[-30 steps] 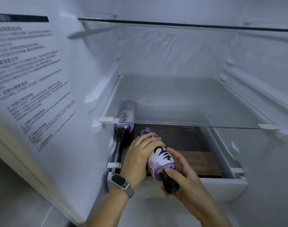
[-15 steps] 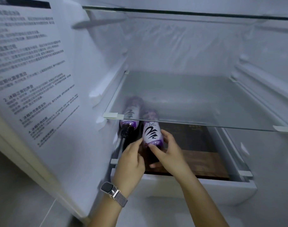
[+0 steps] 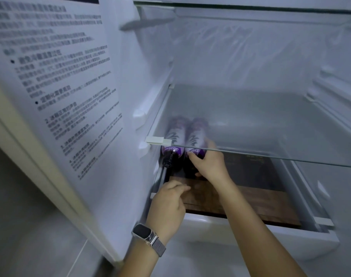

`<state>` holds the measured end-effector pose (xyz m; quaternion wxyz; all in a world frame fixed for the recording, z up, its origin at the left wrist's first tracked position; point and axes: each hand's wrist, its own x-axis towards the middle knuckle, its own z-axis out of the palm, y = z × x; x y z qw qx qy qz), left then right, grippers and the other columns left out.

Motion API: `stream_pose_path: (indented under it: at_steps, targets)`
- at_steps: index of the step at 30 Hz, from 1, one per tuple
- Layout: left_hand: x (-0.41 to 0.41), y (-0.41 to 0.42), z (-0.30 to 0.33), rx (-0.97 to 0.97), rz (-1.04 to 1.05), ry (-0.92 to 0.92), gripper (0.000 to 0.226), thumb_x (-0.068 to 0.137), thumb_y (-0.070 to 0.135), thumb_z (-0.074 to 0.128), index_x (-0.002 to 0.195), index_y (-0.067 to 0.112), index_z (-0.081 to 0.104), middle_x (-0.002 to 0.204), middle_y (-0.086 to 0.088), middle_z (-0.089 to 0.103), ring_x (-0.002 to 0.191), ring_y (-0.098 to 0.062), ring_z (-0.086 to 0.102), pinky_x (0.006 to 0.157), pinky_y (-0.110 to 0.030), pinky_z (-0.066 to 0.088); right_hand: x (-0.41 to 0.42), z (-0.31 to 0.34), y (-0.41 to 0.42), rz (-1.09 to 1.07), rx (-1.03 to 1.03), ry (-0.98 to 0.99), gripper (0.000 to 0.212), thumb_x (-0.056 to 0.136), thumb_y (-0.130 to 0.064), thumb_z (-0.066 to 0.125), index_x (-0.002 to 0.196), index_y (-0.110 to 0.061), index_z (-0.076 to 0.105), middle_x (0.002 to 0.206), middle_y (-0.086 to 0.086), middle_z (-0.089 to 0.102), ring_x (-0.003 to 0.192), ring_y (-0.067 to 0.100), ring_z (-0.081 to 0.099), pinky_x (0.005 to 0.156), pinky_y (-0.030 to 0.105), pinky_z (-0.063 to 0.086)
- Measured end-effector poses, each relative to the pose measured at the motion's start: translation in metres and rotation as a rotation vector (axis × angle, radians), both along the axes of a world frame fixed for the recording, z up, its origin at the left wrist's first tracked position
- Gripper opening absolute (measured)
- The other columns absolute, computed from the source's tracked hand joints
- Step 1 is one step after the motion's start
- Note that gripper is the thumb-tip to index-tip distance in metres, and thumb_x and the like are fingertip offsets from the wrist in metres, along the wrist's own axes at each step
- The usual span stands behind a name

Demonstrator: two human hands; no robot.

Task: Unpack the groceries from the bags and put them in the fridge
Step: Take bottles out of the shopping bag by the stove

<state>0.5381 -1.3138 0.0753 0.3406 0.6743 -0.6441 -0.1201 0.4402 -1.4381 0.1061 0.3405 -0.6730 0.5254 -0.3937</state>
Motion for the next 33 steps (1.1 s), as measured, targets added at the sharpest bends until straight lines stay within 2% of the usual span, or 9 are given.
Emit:
stream_pose_path:
  at_steps: [4, 8, 12, 14, 16, 19, 23, 27, 33]
  targets:
    - [-0.001, -0.002, 0.0, -0.001, 0.005, 0.006, 0.049, 0.082, -0.01, 0.04, 0.116, 0.012, 0.068, 0.116, 0.001, 0.062, 0.109, -0.013, 0.054, 0.093, -0.008, 0.034, 0.001, -0.003, -0.002, -0.004, -0.024, 0.028, 0.039, 0.08, -0.031, 0.072, 0.113, -0.023, 0.054, 0.098, 0.005, 0.065, 0.085, 0.027, 0.066, 0.069, 0.047, 0.058]
    - [-0.004, 0.001, -0.001, -0.018, 0.011, -0.008, 0.046, 0.083, -0.008, 0.042, 0.116, 0.011, 0.068, 0.115, -0.001, 0.062, 0.108, -0.017, 0.055, 0.094, -0.017, 0.041, -0.002, 0.001, 0.0, -0.011, -0.012, 0.101, 0.04, 0.082, -0.033, 0.07, 0.118, -0.024, 0.054, 0.108, 0.0, 0.068, 0.101, 0.023, 0.062, 0.08, 0.029, 0.048]
    - [-0.005, 0.002, 0.001, -0.029, 0.005, -0.015, 0.045, 0.083, -0.008, 0.042, 0.117, 0.009, 0.067, 0.114, -0.002, 0.062, 0.107, -0.018, 0.056, 0.093, -0.025, 0.048, -0.008, 0.008, 0.007, 0.036, 0.036, 0.092, 0.043, 0.085, -0.036, 0.067, 0.124, -0.026, 0.054, 0.099, -0.009, 0.067, 0.098, 0.021, 0.066, 0.077, 0.04, 0.057]
    - [-0.005, 0.002, 0.001, -0.026, 0.004, -0.017, 0.044, 0.083, -0.007, 0.043, 0.117, 0.01, 0.067, 0.115, -0.002, 0.061, 0.108, -0.018, 0.056, 0.092, -0.027, 0.048, -0.017, 0.011, 0.017, 0.03, 0.003, 0.067, 0.031, 0.088, -0.031, 0.066, 0.116, -0.019, 0.061, 0.093, -0.012, 0.063, 0.096, 0.016, 0.064, 0.081, 0.035, 0.054]
    - [-0.006, 0.003, 0.001, -0.02, 0.008, -0.02, 0.042, 0.084, -0.003, 0.044, 0.118, 0.011, 0.066, 0.117, 0.0, 0.06, 0.11, -0.017, 0.054, 0.092, -0.026, 0.047, -0.03, 0.009, 0.028, -0.036, -0.055, 0.071, 0.029, 0.088, -0.028, 0.066, 0.113, -0.012, 0.065, 0.108, -0.002, 0.061, 0.107, 0.014, 0.057, 0.091, 0.027, 0.046]
    - [-0.007, 0.001, 0.002, 0.002, 0.027, -0.028, 0.035, 0.087, 0.003, 0.047, 0.116, 0.009, 0.066, 0.118, -0.003, 0.06, 0.111, -0.02, 0.053, 0.094, -0.028, 0.043, -0.058, 0.001, 0.049, -0.099, -0.077, 0.172, 0.028, 0.085, -0.027, 0.068, 0.112, -0.017, 0.066, 0.131, 0.004, 0.052, 0.123, 0.018, 0.049, 0.105, 0.033, 0.039]
    - [-0.015, -0.004, 0.011, 0.044, 0.024, -0.1, 0.034, 0.09, 0.018, 0.049, 0.118, 0.006, 0.063, 0.116, -0.012, 0.061, 0.108, -0.027, 0.054, 0.093, -0.036, 0.043, -0.109, -0.007, 0.083, -0.172, -0.058, 0.445, 0.029, 0.083, -0.026, 0.064, 0.112, -0.019, 0.066, 0.119, 0.0, 0.061, 0.114, 0.023, 0.051, 0.094, 0.028, 0.042]
    - [-0.045, -0.001, 0.022, 0.018, -0.126, -0.181, 0.042, 0.087, 0.023, 0.055, 0.126, 0.008, 0.057, 0.123, -0.012, 0.056, 0.112, -0.031, 0.049, 0.096, -0.04, 0.043, -0.153, -0.009, 0.123, -0.304, -0.036, 0.55, 0.035, 0.078, -0.032, 0.059, 0.108, -0.015, 0.064, 0.106, 0.005, 0.065, 0.103, 0.027, 0.057, 0.085, 0.039, 0.051]
    - [-0.1, 0.034, 0.02, 0.004, -0.412, -0.216, 0.04, 0.09, 0.03, 0.054, 0.129, 0.018, 0.053, 0.122, -0.007, 0.058, 0.105, -0.028, 0.058, 0.085, -0.04, 0.05, -0.191, -0.003, 0.198, -0.336, 0.112, 0.48, 0.056, 0.086, -0.034, 0.066, 0.137, -0.028, 0.044, 0.129, -0.004, 0.056, 0.111, 0.016, 0.055, 0.092, 0.026, 0.044]
